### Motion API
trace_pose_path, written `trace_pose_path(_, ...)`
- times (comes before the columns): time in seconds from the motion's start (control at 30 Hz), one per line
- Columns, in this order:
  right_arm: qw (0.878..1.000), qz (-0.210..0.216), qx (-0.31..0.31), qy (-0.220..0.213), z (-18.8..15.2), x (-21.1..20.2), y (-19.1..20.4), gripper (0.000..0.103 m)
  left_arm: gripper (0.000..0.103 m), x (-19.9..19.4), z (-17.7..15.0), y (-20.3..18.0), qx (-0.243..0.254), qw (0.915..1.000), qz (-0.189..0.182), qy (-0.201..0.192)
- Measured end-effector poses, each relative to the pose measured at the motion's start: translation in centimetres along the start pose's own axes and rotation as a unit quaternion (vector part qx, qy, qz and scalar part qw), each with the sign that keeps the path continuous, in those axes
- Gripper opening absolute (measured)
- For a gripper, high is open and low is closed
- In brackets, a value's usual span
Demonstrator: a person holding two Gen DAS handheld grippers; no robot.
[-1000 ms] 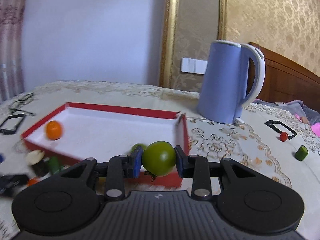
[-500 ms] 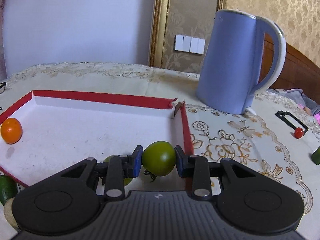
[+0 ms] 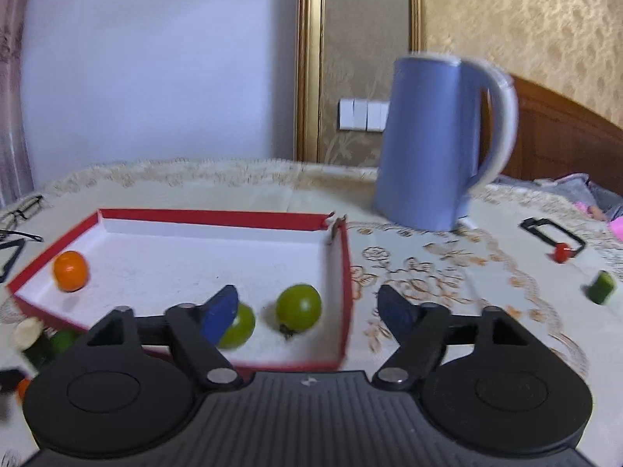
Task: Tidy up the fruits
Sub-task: 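Place the green tomato in the tray beside the first one, release, then grasp a red cherry tomato with the left gripper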
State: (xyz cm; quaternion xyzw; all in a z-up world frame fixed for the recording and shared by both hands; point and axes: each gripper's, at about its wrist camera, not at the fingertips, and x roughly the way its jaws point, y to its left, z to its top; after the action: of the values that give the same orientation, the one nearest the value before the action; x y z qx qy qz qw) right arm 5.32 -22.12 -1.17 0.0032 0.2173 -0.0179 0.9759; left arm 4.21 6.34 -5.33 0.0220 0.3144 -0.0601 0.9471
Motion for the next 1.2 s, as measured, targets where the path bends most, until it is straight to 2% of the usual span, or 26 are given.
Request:
trace_pose_path(0.2,0.999,-0.027,0.014,0.009,-3.1,-3.3,-2.0,0.080,0.103,-0.3,-0.1,0.0,-0.001,1.0000,-0.007,-0.004)
trace_pose_path(0.37,0.996,-0.020,0.090,0.017,-3.9,-3.0,-4.7,0.080,0.103,-2.4,-1.1,0.6,-0.014,0.9982,-0.037,-0.045)
trace_pose_path(0.47,0.993,-0.012,0.113,0.040,-4.0,-2.2,-5.6,0.080,0.103,-3.7,-1.6,0.5,-0.025,0.9959,-0.066,-0.056)
trace_pose_path(0.57,0.989,-0.023,0.125,0.074,-4.2,-1.2,-6.0,0.080,0.103,-4.5,-1.6,-0.7,-0.009,0.9951,-0.073,-0.065)
trace_pose_path(0.8,0.991,-0.041,0.094,0.088,-4.1,-0.8,-5.0,0.083,0.103,-4.0,-1.2,-3.6,0.021,0.9944,-0.091,-0.050)
trace_pose_path(0.93,0.991,-0.055,0.067,0.099,-4.0,-0.4,-4.2,0.084,0.102,-3.4,-1.2,-4.3,0.015,0.9944,-0.097,-0.039)
trace_pose_path(1.07,0.991,-0.055,0.065,0.101,-4.0,-0.4,-4.2,0.085,0.081,-2.5,-1.1,-4.8,0.017,0.9950,-0.096,-0.021)
trace_pose_path(1.13,0.991,-0.055,0.065,0.101,-4.0,-0.4,-4.1,0.085,0.079,-2.4,-1.2,-5.1,0.024,0.9958,-0.084,-0.025)
trace_pose_path(1.2,0.991,-0.055,0.065,0.101,-3.9,-0.4,-4.1,0.085,0.062,-2.5,-1.4,-5.5,0.036,0.9960,-0.076,-0.029)
